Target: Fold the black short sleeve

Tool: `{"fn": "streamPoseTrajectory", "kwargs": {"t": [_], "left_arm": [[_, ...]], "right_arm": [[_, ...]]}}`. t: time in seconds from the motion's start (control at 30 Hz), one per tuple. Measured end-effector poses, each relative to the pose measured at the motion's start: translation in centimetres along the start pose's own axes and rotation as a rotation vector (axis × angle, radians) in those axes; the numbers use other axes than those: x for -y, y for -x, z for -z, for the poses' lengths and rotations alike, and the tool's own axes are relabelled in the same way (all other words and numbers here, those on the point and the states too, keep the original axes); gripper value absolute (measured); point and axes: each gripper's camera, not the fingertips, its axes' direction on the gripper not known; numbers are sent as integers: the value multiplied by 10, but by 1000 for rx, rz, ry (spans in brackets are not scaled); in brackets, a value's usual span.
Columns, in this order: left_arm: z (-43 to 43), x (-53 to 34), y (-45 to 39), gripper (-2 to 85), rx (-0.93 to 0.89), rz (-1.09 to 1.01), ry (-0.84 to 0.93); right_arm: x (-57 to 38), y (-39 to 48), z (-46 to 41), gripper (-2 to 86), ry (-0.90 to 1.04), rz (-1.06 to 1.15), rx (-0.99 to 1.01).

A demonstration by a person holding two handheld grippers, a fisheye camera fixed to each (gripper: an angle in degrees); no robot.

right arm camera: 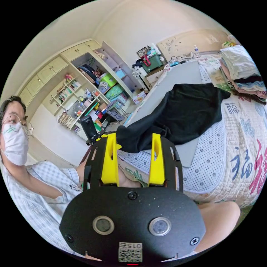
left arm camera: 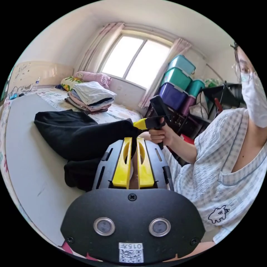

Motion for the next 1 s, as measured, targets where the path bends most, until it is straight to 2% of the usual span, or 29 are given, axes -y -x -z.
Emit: {"fn": "streamPoseTrajectory", "kwargs": {"t": [0.13,0.2,0.23,0.3,0.37,0.4,0.43,0.5,0.57,0.77,0.87,1.0], "left_arm": [[-48,6,-39,13,69,-145,152],[-66,7,-53,15,62,-205,206],[-71,8,-59,18,55,-234,222],[-66,13,-60,22,-13,-240,227],[-36,19,-49,32,-135,-252,148],[-25,20,-44,36,-117,-256,106],[-7,22,-32,46,-9,-245,11],[3,28,-16,61,207,-294,-9],[-22,45,9,95,436,-361,154],[-140,50,66,124,536,-494,658],[-172,47,81,109,598,-533,738],[-193,42,82,33,484,-462,830]], "right_arm": [[12,-4,9,143,122,13,61],[12,-4,18,99,139,12,-20],[10,-4,33,53,116,25,-39],[5,-7,65,42,44,19,-32],[-1,-10,121,35,-46,33,-60],[-3,-10,136,34,-64,37,-70],[-5,-11,163,33,-86,53,-87],[-7,-10,198,30,-98,76,-140],[-9,-6,236,26,-121,109,-220],[-9,-17,299,15,-196,112,-260],[-7,-26,319,12,-194,102,-279],[0,-39,342,10,-205,62,-294]]}}
